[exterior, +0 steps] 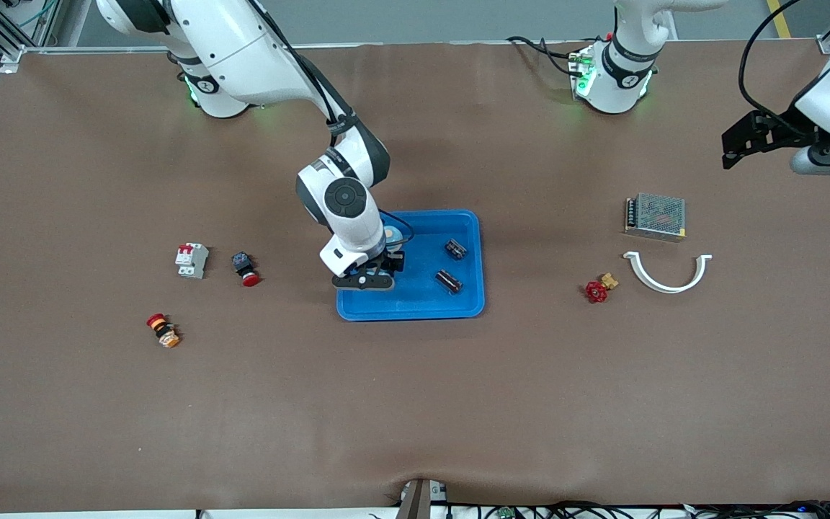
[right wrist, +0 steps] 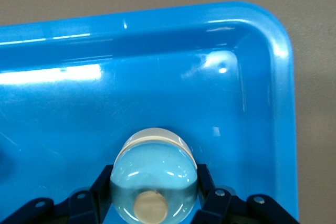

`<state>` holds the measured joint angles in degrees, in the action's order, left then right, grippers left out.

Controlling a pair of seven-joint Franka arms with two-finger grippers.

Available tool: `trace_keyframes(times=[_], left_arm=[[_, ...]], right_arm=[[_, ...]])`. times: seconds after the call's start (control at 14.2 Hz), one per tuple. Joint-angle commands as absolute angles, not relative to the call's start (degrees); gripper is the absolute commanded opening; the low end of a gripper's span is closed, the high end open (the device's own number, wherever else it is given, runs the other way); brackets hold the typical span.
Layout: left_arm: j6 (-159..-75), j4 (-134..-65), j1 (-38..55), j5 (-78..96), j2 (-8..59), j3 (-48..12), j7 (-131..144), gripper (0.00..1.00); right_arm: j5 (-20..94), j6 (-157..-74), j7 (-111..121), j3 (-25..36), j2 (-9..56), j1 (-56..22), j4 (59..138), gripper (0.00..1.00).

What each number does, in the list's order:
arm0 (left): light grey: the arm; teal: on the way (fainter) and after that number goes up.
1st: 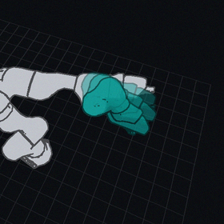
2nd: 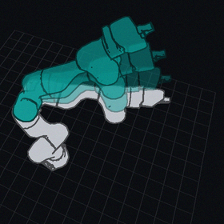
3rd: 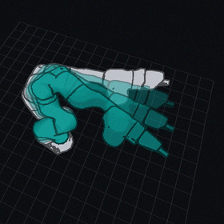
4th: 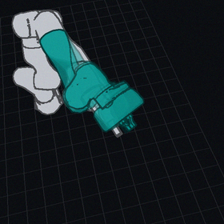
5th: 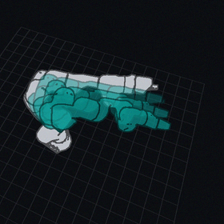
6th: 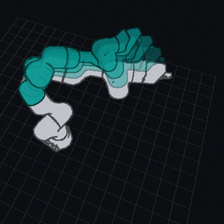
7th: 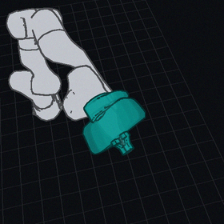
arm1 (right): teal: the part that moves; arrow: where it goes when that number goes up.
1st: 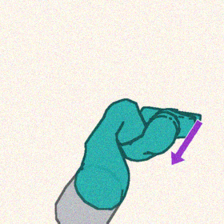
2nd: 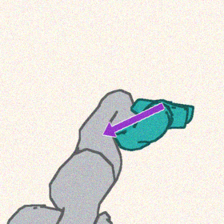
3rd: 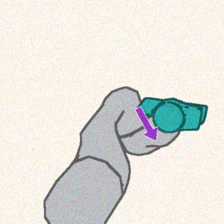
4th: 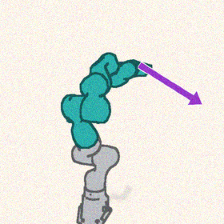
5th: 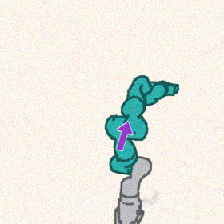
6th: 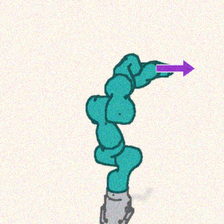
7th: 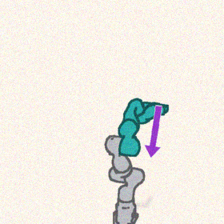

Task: Place electrolytic capacitor and blue bell in tray
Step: 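Carry the bell into the tray with the right gripper while the left gripper retracts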

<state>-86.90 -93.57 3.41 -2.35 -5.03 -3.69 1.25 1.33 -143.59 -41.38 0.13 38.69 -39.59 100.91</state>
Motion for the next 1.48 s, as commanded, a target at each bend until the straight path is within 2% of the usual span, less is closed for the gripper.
trace_keyframes(times=[0.0, 0.07, 0.14, 0.21, 0.28, 0.64, 1.06, 1.27, 1.41], left_arm=[[-86.9, -94.0, 1.7, -1.4, -5.5, -6.2, 2.1, 1.0], [-87.0, -94.0, 1.1, -1.4, -5.4, -6.9, 2.1, 1.0], [-86.9, -94.0, 0.4, -1.7, -5.5, -8.6, 2.0, 1.0], [-86.8, -94.0, 0.2, -1.9, -5.5, -9.4, 1.9, 1.0], [-86.7, -94.0, 0.2, -1.9, -5.7, -9.4, 1.9, 1.0], [-86.8, -94.0, 0.2, -1.2, -5.8, -8.7, 2.0, 1.0], [-86.8, -92.9, 1.0, 2.1, -5.8, -4.9, 2.0, 1.0], [-86.8, -93.0, 1.3, 1.1, -5.7, -5.2, 3.2, 1.0], [-87.0, -92.9, 1.4, -0.3, -5.1, -5.4, 3.4, 1.0]], right_arm=[[1.0, -143.5, -42.5, 0.9, 39.5, -40.3, 99.4, 0.38], [1.0, -143.5, -42.5, 0.9, 39.6, -40.3, 99.5, 0.44], [1.0, -143.5, -42.5, 0.9, 39.6, -40.3, 99.5, 0.54], [1.0, -143.5, -42.5, 0.9, 39.5, -40.3, 99.5, 0.71], [1.0, -143.5, -42.5, 0.9, 39.4, -40.3, 99.4, 1.0], [0.7, -141.3, -41.7, 1.0, 36.6, -40.3, 99.9, 1.0], [0.5, -120.6, -36.5, 1.1, 22.6, -38.9, 100.1, 1.0], [0.5, -110.9, -28.9, 1.1, 13.9, -34.6, 100.3, 1.0], [0.5, -107.3, -23.4, 1.1, 8.7, -31.1, 101.4, 1.0]])
